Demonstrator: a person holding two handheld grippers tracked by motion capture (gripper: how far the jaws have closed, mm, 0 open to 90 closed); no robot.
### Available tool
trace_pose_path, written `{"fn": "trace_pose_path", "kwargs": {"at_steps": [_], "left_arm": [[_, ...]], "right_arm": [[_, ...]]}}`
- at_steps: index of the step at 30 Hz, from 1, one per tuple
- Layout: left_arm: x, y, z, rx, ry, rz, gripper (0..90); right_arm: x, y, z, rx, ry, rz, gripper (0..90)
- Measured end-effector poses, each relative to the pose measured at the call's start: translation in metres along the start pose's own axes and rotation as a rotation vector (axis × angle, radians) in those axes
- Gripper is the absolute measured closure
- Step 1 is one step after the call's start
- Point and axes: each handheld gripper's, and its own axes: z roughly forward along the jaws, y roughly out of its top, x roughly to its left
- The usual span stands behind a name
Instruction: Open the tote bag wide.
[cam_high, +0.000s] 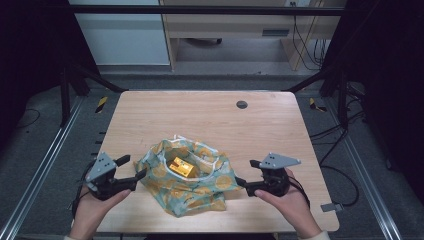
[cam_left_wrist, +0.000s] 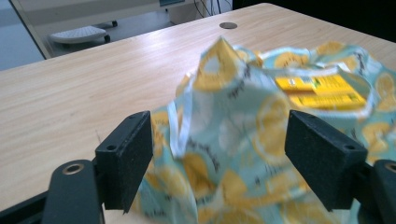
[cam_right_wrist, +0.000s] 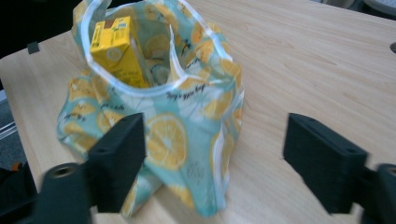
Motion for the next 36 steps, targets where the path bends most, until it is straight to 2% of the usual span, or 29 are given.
{"fn": "trace_pose_path", "kwargs": {"at_steps": [1, 2, 3, 4, 5, 7, 9, 10, 12, 15, 18, 20, 21, 22, 23, 24, 26, 27, 28, 29, 30, 31, 32, 36], "left_arm": [[0.000, 0.000, 0.000, 0.000, 0.000, 0.000, 23.4], [0.000, 0.013, 0.011, 0.027, -0.002, 0.029, 23.5], [0.000, 0.013, 0.011, 0.027, -0.002, 0.029, 23.2], [0.000, 0.026, 0.024, 0.069, -0.021, 0.052, 22.9], [0.000, 0.026, 0.024, 0.069, -0.021, 0.052, 22.8], [-0.004, 0.041, 0.043, 0.102, -0.013, 0.085, 22.8], [-0.004, 0.046, 0.049, 0.111, -0.013, 0.091, 22.2], [-0.006, 0.053, 0.060, 0.129, -0.008, 0.099, 22.0], [-0.008, 0.059, 0.069, 0.135, 0.008, 0.121, 21.9], [-0.008, 0.065, 0.083, 0.177, -0.002, 0.138, 22.1], [-0.005, 0.065, 0.091, 0.224, -0.017, 0.140, 26.3], [-0.005, 0.063, 0.094, 0.259, -0.031, 0.155, 31.4], [-0.005, 0.062, 0.095, 0.275, -0.041, 0.176, 39.4], [-0.006, 0.061, 0.095, 0.271, -0.036, 0.177, 44.6], [-0.006, 0.061, 0.095, 0.271, -0.036, 0.177, 51.4], [-0.007, 0.059, 0.094, 0.276, -0.040, 0.188, 60.8], [-0.008, 0.058, 0.092, 0.272, -0.030, 0.190, 72.0], [-0.008, 0.058, 0.092, 0.272, -0.030, 0.190, 78.2], [-0.008, 0.058, 0.090, 0.257, -0.025, 0.187, 78.2], [-0.009, 0.058, 0.087, 0.244, -0.021, 0.174, 84.8], [-0.009, 0.057, 0.077, 0.197, -0.006, 0.162, 87.1], [-0.009, 0.057, 0.077, 0.197, -0.006, 0.162, 87.7], [-0.011, 0.055, 0.064, 0.135, 0.008, 0.134, 88.1], [-0.017, 0.045, 0.039, 0.041, 0.015, 0.109, 88.8]], "right_arm": [[0.000, 0.000, 0.000, 0.000, 0.000, 0.000, 25.4], [-0.003, 0.011, 0.008, 0.020, -0.010, 0.005, 29.8], [-0.005, 0.016, 0.014, 0.031, -0.015, 0.006, 32.1], [-0.007, 0.021, 0.019, 0.042, -0.019, 0.006, 35.1], [-0.010, 0.026, 0.025, 0.052, -0.014, 0.007, 37.9], [-0.014, 0.035, 0.036, 0.066, -0.008, 0.023, 41.1], [-0.015, 0.039, 0.042, 0.069, -0.009, 0.021, 43.7], [-0.017, 0.047, 0.054, 0.076, -0.013, 0.010, 46.1], [-0.018, 0.053, 0.067, 0.099, -0.007, 0.012, 47.6], [-0.018, 0.056, 0.087, 0.139, -0.001, 0.003, 48.5], [-0.018, 0.054, 0.102, 0.193, 0.003, 0.006, 54.1], [-0.018, 0.051, 0.106, 0.218, 0.015, 0.006, 65.4], [-0.018, 0.050, 0.107, 0.223, 0.016, 0.000, 73.2], [-0.018, 0.049, 0.106, 0.217, 0.019, -0.010, 80.4], [-0.018, 0.049, 0.106, 0.217, 0.019, -0.010, 80.4], [-0.018, 0.048, 0.102, 0.189, 0.015, -0.015, 87.5], [-0.017, 0.050, 0.095, 0.142, 0.009, -0.010, 89.9], [-0.017, 0.050, 0.095, 0.142, 0.009, -0.010, 89.9], [-0.017, 0.051, 0.091, 0.121, 0.003, -0.011, 90.0], [-0.015, 0.054, 0.082, 0.069, -0.002, -0.017, 90.0], [-0.013, 0.056, 0.076, 0.047, -0.002, -0.017, 90.0], [-0.011, 0.057, 0.069, 0.019, 0.000, -0.023, 90.0], [-0.009, 0.057, 0.063, -0.007, 0.008, -0.031, 90.0], [0.005, 0.053, 0.040, -0.062, 0.040, -0.062, 90.0]]}}
